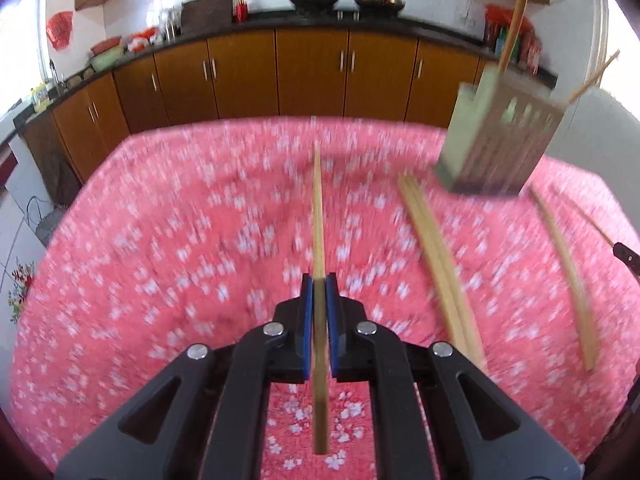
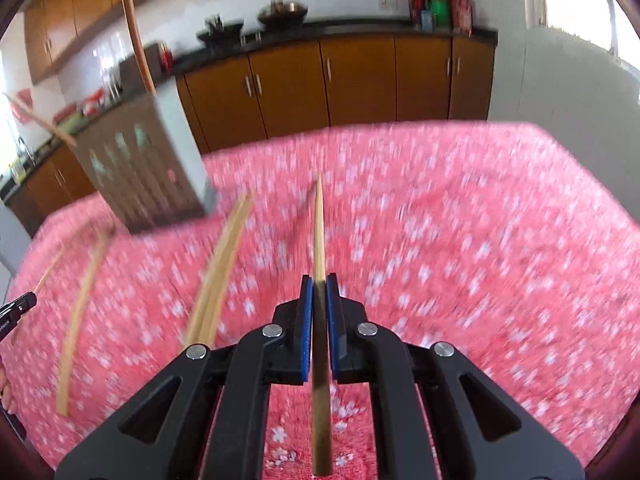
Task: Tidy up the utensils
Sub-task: 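Lift both held chopsticks and carry them up toward the holder, then lower both held chopsticks into the beige holder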
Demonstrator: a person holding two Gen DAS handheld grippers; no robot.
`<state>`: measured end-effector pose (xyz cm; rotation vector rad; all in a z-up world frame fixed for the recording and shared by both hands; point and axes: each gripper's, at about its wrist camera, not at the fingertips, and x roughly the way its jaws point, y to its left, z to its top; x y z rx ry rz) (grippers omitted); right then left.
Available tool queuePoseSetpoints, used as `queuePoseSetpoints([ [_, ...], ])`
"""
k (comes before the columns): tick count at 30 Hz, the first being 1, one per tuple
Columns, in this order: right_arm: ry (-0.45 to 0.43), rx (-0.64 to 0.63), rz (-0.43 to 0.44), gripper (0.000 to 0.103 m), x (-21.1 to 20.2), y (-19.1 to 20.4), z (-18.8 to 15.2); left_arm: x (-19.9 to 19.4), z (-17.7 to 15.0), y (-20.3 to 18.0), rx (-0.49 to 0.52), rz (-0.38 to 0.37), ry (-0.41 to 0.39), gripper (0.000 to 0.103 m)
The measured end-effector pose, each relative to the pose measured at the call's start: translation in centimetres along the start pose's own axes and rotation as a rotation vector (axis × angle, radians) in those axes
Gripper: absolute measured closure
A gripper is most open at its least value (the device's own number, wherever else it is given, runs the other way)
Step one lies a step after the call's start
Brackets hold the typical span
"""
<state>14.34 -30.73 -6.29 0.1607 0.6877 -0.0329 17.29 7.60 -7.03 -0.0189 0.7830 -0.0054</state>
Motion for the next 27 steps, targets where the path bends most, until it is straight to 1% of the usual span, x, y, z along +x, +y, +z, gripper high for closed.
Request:
queuePoseSetpoints([
  [1, -0.026, -0.005, -0.001, 0.095, -0.7, 0.1, 0.5, -0.7, 0.4, 0.1, -0.005, -0.004, -0.020, 0.095],
  [4, -0.111, -0.021, -0.005, 0.095, -3.0, 0.8, 2.3, -3.9, 2.7, 0.1, -0.029, -0.035, -0.115, 0.095],
  [6, -0.162, -0.025, 0.000, 0.095, -4.3, 1.3, 3.2, -5.4, 4.0, 0.1, -0.042, -0.051, -0.159, 0.095],
  [7, -0.173, -0.025, 0.004, 0.095, -4.8, 0.8, 3.8, -6.0, 4.5, 0.1, -0.046, -0.059, -0.174, 0.095],
  [10, -0.216, -0.033, 0.012, 0.095, -5.7, 1.2, 5.0, -7.6, 6.0, -0.2, -0.035, -0.070, -0.218, 0.095],
  [13, -0.238, -0.032, 0.032, 0.095, -6.5, 1.7, 5.8, -9.0, 7.0, -0.8, -0.011, -0.096, -0.238, 0.095],
  [20, -0.306, -0.039, 0.189, 0.095, -10.7, 4.0, 8.9, -13.1, 8.7, -4.1, 0.115, -0.201, -0.235, 0.095],
  [23, -0.356, -0.055, 0.256, 0.095, -13.0, 5.3, 10.3, -14.9, 9.3, -5.1, 0.142, -0.247, -0.245, 0.095],
  [27, -0.413, -0.080, 0.297, 0.095, -14.5, 6.9, 11.6, -16.8, 9.8, -6.7, 0.169, -0.281, -0.286, 0.095],
])
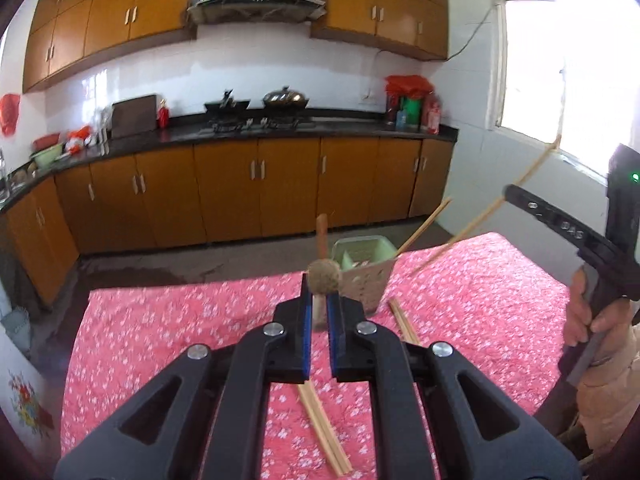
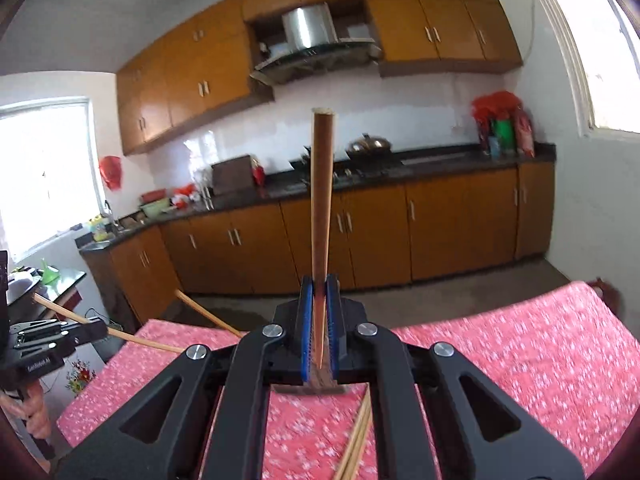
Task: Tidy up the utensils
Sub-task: 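Lower both held chopsticks into the beige holder, then open both tools to drop the chopsticks into the holder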
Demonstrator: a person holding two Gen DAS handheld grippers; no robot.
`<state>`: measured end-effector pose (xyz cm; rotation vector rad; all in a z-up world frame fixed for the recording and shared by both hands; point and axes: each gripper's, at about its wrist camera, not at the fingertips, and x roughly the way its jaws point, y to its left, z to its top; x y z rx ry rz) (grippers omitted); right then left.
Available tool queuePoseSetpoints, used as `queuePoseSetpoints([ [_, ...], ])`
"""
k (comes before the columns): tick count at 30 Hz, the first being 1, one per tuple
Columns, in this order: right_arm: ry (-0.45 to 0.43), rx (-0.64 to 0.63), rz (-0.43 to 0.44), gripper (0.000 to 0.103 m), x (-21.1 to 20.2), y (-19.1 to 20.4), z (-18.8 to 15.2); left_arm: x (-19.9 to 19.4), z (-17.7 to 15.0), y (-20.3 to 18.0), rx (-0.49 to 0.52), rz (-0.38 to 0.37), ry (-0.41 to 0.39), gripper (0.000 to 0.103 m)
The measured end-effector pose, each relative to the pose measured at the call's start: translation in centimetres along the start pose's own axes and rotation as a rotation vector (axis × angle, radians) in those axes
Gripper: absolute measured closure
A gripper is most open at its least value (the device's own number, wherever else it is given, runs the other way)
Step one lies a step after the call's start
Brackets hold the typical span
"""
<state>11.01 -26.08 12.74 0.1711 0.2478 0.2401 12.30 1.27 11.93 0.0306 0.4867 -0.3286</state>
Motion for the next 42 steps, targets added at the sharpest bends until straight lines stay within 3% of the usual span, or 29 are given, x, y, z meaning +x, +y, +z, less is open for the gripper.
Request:
queuePoseSetpoints([
  [6, -0.051, -0.009, 0.000, 0.095, 1.5, 1.3, 1.3, 1.3, 2.8, -1.2, -0.009, -0.025, -0.039, 0.095],
  [9, -0.055, -0.027, -0.017, 0.095, 3.1, 1.7, 1.5, 3.4, 4.1, -1.8, 0.002, -0.024, -0.019, 0.095],
  [16, 0.050, -0.033, -0.044, 0.095, 7.7, 1.4, -0.4, 9.7, 4.3, -2.2, 0.033, 0.019, 0.107, 0.095],
  [23, 0.105, -0.043, -0.055, 0.095, 9.8, 1.2, -2.0, 13.1, 4.1, -1.7, 0.009, 0.013, 0.138, 0.093],
  [25, 0.098, -0.049, -0.054, 0.093, 9.5, 1.5, -1.9, 13.3, 4.3, -1.4, -0.006, 0.007, 0.128, 0.088],
  [27, 0.086, -0.050, -0.058, 0.087, 9.0, 1.4, -1.7, 12.9, 4.5, -1.2, -0.018, 0.008, 0.108, 0.080],
  [29, 0.068, -0.045, -0.059, 0.078, 8.5, 1.3, -1.4, 12.1, 4.8, -0.9, -0.028, 0.007, 0.078, 0.079],
  [36, -0.001, -0.021, -0.114, 0.077, 4.8, -0.5, 0.0, 7.4, 4.3, 1.6, -0.085, 0.069, -0.016, 0.074],
  [39, 0.047, 0.003, -0.166, 0.077, 3.9, -2.6, -1.3, 5.7, 2.6, 3.6, -0.113, 0.133, -0.022, 0.072],
  [42, 0.180, 0.037, -0.199, 0.077, 4.8, -5.1, -4.7, 5.5, -0.3, 6.0, -0.136, 0.194, 0.020, 0.072],
])
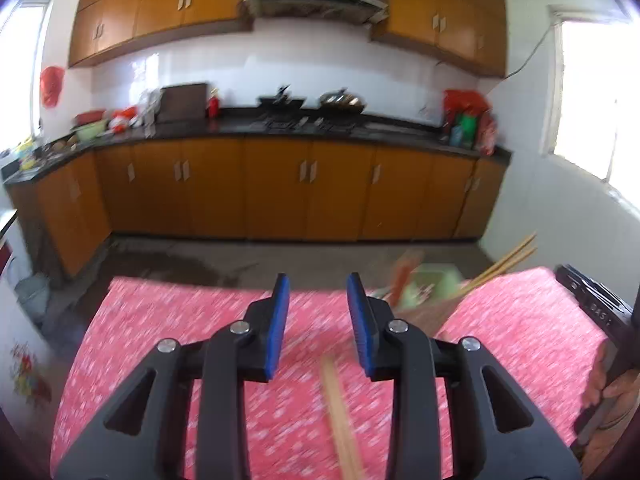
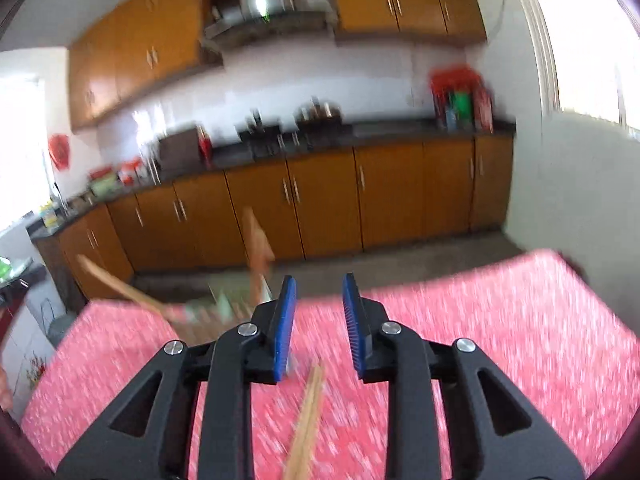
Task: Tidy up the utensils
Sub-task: 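Open both tools to drop the chopsticks into the holder, then grasp a third chopstick with the left tool while the right tool grasps one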
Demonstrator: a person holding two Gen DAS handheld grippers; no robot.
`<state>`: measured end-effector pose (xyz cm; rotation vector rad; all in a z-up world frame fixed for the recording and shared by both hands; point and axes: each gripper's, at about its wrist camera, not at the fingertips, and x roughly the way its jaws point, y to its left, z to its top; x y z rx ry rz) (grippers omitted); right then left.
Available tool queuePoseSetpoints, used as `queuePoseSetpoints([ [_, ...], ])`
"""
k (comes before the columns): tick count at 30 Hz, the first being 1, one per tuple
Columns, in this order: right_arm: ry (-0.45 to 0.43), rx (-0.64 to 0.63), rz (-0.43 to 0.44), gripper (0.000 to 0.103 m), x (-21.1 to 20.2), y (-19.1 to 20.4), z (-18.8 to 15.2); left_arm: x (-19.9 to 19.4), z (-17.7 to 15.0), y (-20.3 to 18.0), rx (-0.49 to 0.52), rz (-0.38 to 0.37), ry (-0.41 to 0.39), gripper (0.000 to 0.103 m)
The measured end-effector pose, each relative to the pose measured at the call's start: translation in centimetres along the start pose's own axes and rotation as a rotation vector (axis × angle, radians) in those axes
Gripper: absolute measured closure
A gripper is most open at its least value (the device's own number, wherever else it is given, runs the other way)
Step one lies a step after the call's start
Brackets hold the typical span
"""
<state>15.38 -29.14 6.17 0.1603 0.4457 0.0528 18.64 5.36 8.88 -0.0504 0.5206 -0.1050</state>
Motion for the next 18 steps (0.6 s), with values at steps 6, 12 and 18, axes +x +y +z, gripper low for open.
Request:
queuePoseSetpoints([
  [6, 0.347, 0.007, 0.065, 0.080, 5.7, -1.1, -8.7, 4.4, -7.5, 3.6, -0.025, 0.072, 0.177, 0.072],
  [12, 0.490, -0.023, 0.088, 0.084, 8.3, 0.5, -13.8, 7.1, -13.6, 2.9, -0.052, 0.015, 0.300, 0.072],
  [18, 0.473, -0.062, 0.027, 0.088, 8.8, 1.1, -14.9, 8.0, -16.3, 1.0, -0.048, -0.037, 0.351, 0.072],
])
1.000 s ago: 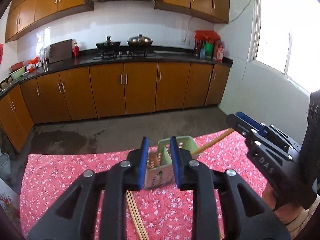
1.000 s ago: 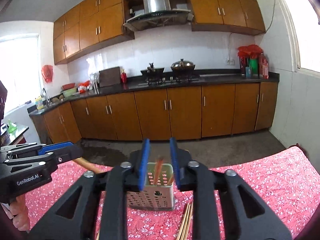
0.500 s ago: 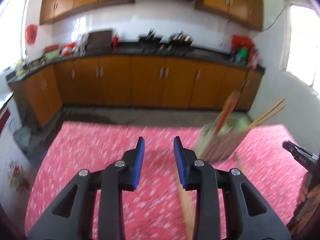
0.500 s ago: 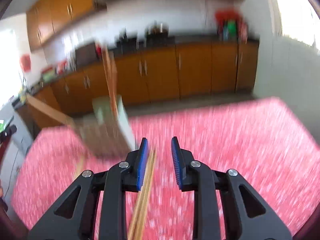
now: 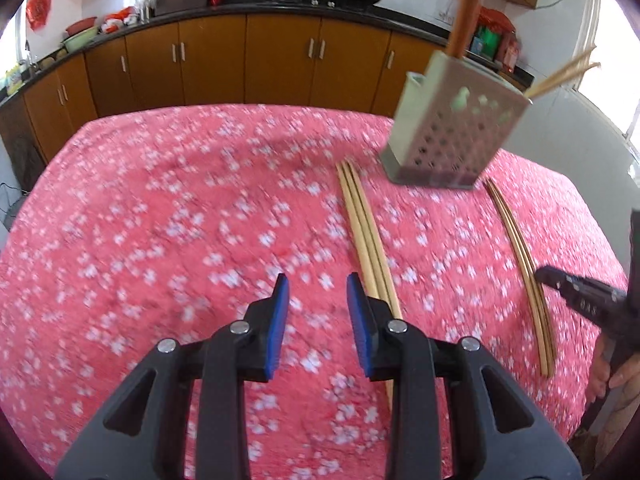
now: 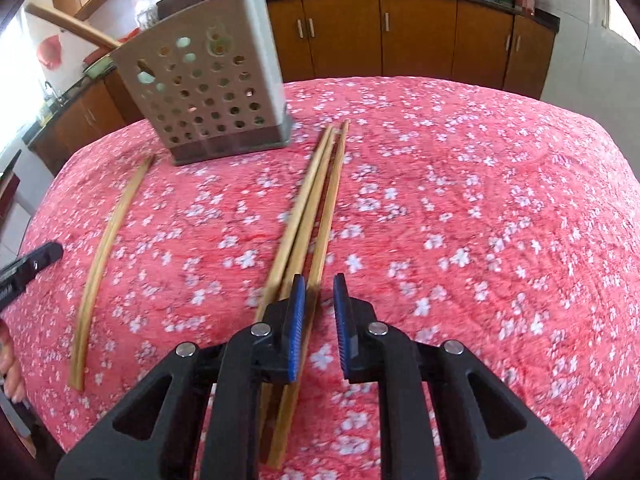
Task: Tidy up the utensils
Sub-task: 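Grasp a third chopstick with the left tool while the right tool grasps one, then lift the held chopsticks off the tablecloth with both tools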
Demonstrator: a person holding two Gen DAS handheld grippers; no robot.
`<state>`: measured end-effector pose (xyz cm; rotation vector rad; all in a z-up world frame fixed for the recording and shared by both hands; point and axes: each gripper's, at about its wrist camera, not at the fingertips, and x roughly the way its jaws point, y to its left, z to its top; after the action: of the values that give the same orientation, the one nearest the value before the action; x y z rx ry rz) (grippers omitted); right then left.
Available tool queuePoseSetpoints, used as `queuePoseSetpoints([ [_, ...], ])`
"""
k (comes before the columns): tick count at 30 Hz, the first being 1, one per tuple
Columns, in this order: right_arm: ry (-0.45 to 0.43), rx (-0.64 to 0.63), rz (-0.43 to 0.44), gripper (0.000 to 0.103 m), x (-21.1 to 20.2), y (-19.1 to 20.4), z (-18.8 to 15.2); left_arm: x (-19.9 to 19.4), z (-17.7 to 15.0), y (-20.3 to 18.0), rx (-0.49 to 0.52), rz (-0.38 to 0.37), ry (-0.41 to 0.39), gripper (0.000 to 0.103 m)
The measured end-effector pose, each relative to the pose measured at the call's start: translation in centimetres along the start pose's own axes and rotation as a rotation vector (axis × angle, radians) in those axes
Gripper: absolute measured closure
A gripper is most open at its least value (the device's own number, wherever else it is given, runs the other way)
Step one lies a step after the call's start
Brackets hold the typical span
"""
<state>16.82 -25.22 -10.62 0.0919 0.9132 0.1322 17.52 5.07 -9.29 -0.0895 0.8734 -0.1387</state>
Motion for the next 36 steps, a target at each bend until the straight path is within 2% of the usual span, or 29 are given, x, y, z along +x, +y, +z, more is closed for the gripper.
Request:
queuePoseSetpoints([
  [4, -0.008, -0.004, -0.019, 0.092, 0.3, -0.5, 0.1, 0.2, -1.2, -1.0, 0.028, -0.027, 0.005, 0.075],
  [7, -0.033, -0.025, -0.102, 0.095, 0.3, -0.7, 0.1, 0.3, -1.7, -1.5, 0.045, -0.054, 0.010, 0.081],
  [10, -0.032, 0.012, -0.082, 0.095, 0.5, -1.6, 0.4, 0.4, -2.1, -2.2, 0.069, -0.063, 0.016, 0.086],
  [15, -0.037, -0.006, -0.087, 0.095, 0.5, -1.8, 0.4, 0.8, -2.6, -3.0, 0.099, -0.069, 0.038, 0.088],
  [22, -0.040, -0.021, -0.093, 0.095, 0.1, -1.4, 0.0, 1.3, -3.0, -3.7, 0.139, 0.004, 0.062, 0.089],
  [28, -0.056, -0.036, -0.072, 0.095, -0.5, -0.8, -0.8, 2.1, -2.5, -3.7, 0.149, 0.045, 0.051, 0.093],
  [32, -0.073, 0.005, -0.102, 0.095, -0.2, -1.8, -0.3, 3.1, -0.8, -1.5, 0.109, 0.105, 0.039, 0.094],
  [36, -0.091, 0.032, -0.123, 0.095, 0.1, -3.2, 0.5, 3.9, 1.0, 2.1, 0.019, 0.138, 0.027, 0.091],
])
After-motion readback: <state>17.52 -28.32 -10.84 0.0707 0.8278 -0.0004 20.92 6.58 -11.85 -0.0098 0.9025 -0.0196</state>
